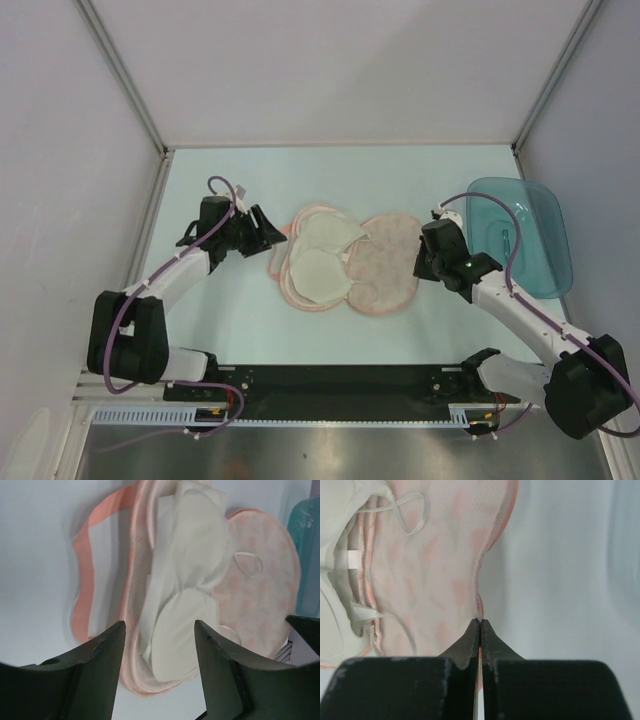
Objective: Place the bra in the laundry bag and zip it closed
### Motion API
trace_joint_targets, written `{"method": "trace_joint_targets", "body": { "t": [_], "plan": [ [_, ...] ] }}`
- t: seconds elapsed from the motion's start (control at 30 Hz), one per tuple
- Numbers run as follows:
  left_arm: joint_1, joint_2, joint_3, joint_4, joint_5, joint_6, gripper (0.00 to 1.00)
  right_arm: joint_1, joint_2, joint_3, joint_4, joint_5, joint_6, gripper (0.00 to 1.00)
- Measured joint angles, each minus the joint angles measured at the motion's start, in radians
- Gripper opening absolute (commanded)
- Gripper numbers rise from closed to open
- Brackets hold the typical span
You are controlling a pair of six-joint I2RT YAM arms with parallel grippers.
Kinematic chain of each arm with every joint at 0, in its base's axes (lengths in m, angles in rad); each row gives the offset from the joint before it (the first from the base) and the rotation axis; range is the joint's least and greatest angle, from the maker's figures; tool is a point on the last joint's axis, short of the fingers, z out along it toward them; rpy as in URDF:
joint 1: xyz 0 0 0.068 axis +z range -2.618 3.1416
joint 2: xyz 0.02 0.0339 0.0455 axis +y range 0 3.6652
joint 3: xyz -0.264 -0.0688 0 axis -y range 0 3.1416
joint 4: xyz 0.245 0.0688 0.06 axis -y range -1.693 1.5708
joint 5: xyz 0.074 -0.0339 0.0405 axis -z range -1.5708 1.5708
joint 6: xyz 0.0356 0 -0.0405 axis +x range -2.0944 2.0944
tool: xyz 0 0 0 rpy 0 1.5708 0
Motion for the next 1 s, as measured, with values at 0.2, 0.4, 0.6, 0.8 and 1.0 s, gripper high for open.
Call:
{"method": "trace_joint_targets", "body": {
  "t": [0.2, 0.4, 0.6, 0.8, 1.0],
  "plan": [
    [0.0, -0.026, -0.095, 0.042, -0.054, -0.025, 0.64, 0.153, 0.027, 0.128, -0.072, 0.041, -0.021, 0.0],
    [0.0, -0.047, -0.175, 0.079, -0.097, -0.05, 0.65, 0.31, 0.2, 0.361, -0.096, 0.086, -0.02, 0.0],
    [0.0, -0.123, -0.202, 0.064, -0.153, -0.068, 0.7, 0.359, 0.396, 0.558, -0.079, 0.075, -0.01, 0.0],
    [0.025, -0.258, -0.201, -0.009, -0.222, -0.076, 0.76, 0.383, 0.606, 0.66, 0.064, -0.048, 0.074, 0.15],
    [0.127, -0.411, -0.215, -0.058, -0.237, -0.072, 0.79, 0.41, 0.754, 0.661, 0.232, -0.303, 0.149, 0.62]
  ]
}}
